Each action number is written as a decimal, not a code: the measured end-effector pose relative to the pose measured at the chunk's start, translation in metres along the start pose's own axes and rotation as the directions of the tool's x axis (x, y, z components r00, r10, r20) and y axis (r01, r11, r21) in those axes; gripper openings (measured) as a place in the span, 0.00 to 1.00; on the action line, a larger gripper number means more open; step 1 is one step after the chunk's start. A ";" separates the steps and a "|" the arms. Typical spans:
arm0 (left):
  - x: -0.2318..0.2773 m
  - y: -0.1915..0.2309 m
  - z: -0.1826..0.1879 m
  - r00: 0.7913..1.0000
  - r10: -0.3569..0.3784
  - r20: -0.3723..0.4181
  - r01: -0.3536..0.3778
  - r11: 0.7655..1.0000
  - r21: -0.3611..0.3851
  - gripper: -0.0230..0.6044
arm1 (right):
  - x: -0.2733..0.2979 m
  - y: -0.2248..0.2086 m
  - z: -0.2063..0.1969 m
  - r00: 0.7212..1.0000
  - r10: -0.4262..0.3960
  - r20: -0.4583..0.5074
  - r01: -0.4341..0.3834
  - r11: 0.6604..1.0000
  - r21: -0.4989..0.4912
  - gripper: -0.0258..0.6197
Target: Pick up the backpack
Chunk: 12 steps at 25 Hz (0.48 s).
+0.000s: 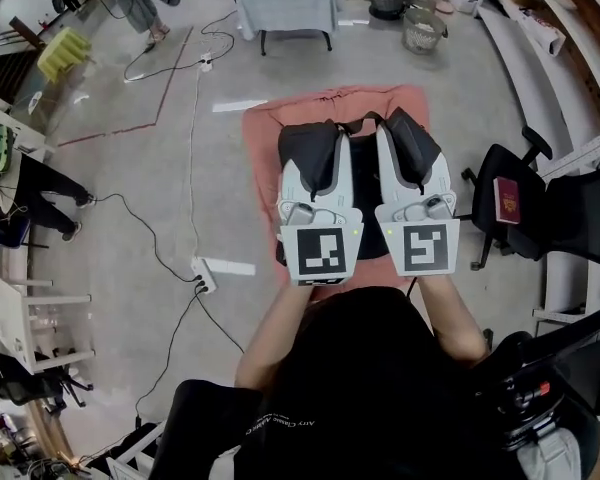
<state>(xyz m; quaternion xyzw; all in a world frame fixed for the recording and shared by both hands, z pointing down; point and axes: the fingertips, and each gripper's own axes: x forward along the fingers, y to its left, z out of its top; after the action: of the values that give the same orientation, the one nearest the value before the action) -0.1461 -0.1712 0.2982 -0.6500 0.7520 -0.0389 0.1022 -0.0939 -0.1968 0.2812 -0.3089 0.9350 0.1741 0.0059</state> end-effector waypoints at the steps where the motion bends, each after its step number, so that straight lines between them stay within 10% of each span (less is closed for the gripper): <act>1: 0.001 0.000 0.001 1.000 -0.002 0.009 0.002 1.000 0.004 0.06 | 0.000 0.000 0.000 1.000 -0.001 0.002 0.001 1.000 -0.004 0.08; 12: -0.002 0.001 0.002 1.000 -0.001 0.017 0.001 1.000 0.000 0.06 | 0.000 0.002 0.004 1.000 0.008 0.013 -0.008 1.000 -0.020 0.08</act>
<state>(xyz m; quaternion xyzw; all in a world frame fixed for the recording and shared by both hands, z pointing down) -0.1468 -0.1688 0.2964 -0.6506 0.7508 -0.0334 0.1087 -0.0952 -0.1939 0.2780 -0.3041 0.9344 0.1854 0.0081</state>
